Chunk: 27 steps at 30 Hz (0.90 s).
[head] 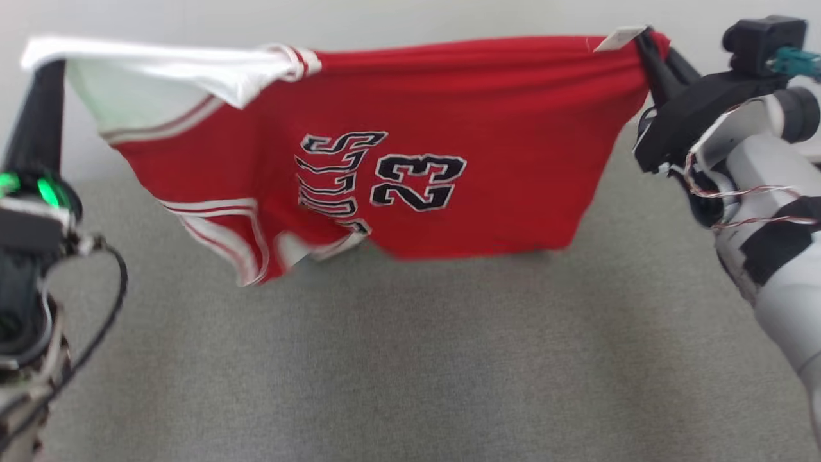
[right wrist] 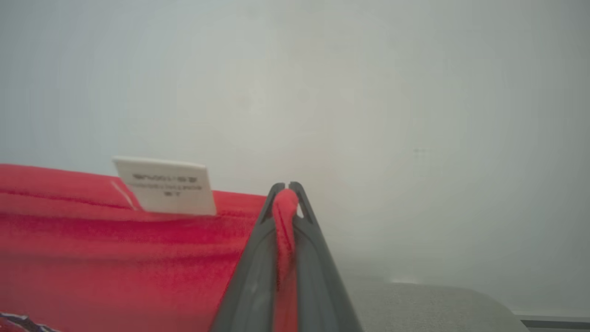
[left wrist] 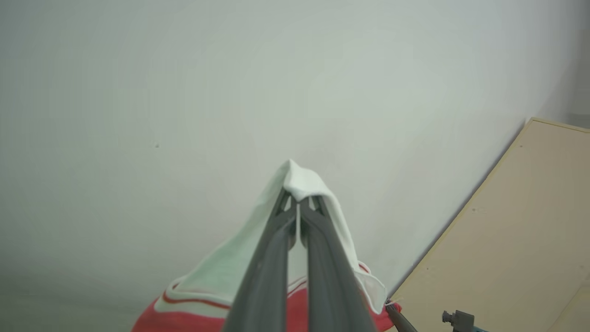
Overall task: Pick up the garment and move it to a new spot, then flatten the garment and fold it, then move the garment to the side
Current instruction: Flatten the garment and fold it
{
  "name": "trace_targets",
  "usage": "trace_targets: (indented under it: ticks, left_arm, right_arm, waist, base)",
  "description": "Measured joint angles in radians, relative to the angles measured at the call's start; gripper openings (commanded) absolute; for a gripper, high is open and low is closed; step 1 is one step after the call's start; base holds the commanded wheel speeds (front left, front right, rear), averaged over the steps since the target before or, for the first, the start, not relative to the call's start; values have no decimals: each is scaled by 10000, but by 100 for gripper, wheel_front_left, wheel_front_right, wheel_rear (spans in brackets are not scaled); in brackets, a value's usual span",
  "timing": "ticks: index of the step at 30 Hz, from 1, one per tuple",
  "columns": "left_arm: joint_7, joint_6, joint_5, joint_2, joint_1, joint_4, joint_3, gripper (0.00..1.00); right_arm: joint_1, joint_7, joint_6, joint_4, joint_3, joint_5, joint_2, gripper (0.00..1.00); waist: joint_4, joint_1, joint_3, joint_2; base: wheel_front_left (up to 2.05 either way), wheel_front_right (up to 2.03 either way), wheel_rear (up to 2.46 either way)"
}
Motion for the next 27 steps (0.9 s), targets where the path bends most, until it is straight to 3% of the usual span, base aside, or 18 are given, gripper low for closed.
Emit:
trace_targets:
  ticks: [8,15,27]
  left_arm:
    - [562,-44,-161,-176,-2047,928,-259,0]
    - [917,73,-462,-305,-2865,1252,-282,0]
    - [1475,533,-608,-278,-2947,1425,-593,0]
  right_arm:
    - [65,67,0,-2416,-88,1020,-1484,0]
    - [81,366,0,-3645,-539,1285,-2291,0]
    - [892,1532,0,-4715,-1346,1124,-2665,0]
  waist:
    - [-149,0,-989,0]
    - [-223,-1,-1670,-1]
    - [-416,1,-1975,0]
  base:
    - [0,0,0]
    - [0,0,0]
    - [0,0,0]
